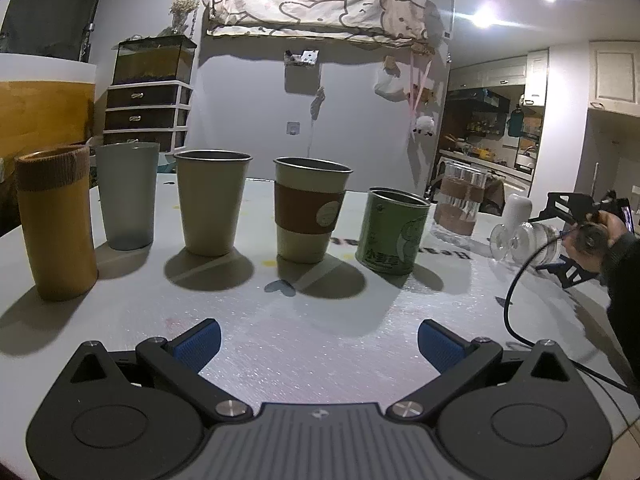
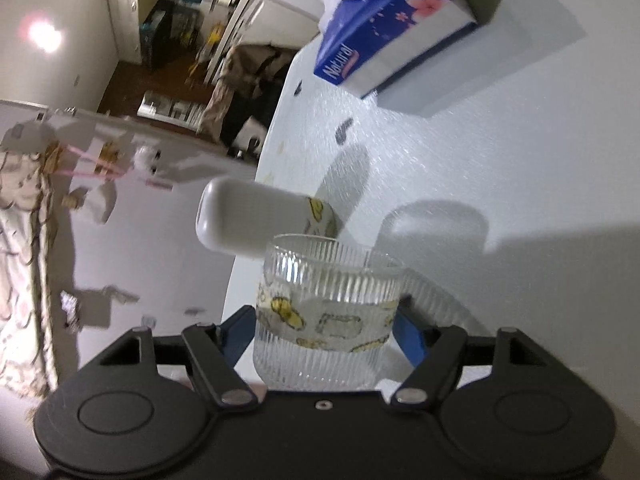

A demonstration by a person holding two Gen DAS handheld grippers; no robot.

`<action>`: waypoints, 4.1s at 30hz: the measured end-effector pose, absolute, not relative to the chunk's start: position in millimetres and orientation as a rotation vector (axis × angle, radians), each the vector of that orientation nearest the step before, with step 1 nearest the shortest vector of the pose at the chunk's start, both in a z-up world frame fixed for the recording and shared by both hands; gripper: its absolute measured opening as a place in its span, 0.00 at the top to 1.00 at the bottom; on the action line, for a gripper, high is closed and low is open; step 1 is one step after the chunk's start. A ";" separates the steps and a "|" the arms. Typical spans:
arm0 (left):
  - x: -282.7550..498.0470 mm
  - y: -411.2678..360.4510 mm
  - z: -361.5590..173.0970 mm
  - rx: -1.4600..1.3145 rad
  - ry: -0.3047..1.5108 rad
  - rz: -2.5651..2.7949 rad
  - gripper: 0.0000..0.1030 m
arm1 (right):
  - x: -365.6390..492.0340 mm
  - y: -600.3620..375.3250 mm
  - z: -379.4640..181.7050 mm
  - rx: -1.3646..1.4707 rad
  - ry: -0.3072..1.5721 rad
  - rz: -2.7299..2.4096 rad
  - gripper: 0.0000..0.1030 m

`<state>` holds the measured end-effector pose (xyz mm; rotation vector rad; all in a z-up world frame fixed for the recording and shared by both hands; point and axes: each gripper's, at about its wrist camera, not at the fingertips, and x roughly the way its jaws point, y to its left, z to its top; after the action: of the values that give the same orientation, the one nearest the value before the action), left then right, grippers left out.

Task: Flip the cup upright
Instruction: 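Close the right gripper around the ribbed glass bowl and lift it, then rotate the held glass upright with the right gripper toward the left tool, then grasp the glass bowl with the left gripper while the right gripper releases the stem, then carry the upright glass with the left gripper and set it beside the grey cups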

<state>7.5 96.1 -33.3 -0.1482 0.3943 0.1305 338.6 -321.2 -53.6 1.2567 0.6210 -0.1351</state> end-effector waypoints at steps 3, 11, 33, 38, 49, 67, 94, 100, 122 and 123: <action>1.3 92.3 -31.5 -0.150 0.380 0.122 0.00 | 321.5 -323.5 -58.4 1.252 0.672 -0.028 0.28; -22.8 80.1 -27.5 -0.141 0.352 0.112 0.00 | 292.1 -298.6 -53.8 1.113 0.807 0.257 0.28; -35.5 89.3 -23.1 -0.189 0.335 0.119 0.00 | 168.7 -137.9 6.9 0.183 0.974 0.796 0.28; -32.5 100.4 -25.5 -0.272 0.363 0.119 0.00 | 139.0 -127.3 7.1 0.162 0.967 0.829 0.28; -1.1 118.8 -22.3 -0.542 0.454 -0.037 0.01 | 117.6 -145.1 6.4 0.272 0.934 0.805 0.25; 77.7 101.2 -47.6 -0.872 0.727 -0.207 0.13 | 77.7 -164.3 -10.3 0.267 0.873 0.816 0.69; 49.2 84.2 0.5 -0.520 0.538 -0.153 0.29 | 49.5 -146.2 -2.8 0.143 0.672 0.846 0.65; 38.7 106.7 12.2 -0.348 0.435 -0.023 0.29 | 36.7 -139.6 10.2 0.087 0.553 0.789 0.47; 79.4 175.7 18.5 -0.042 0.330 0.432 0.28 | 34.1 -142.9 10.2 0.038 0.477 0.685 0.44; 79.9 177.2 17.9 -0.046 0.323 0.432 0.28 | 34.0 -142.4 10.0 0.036 0.477 0.685 0.44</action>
<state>79.9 177.2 17.9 -0.0455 0.3225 0.4324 34.0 -142.4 10.0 0.0361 0.4767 0.6847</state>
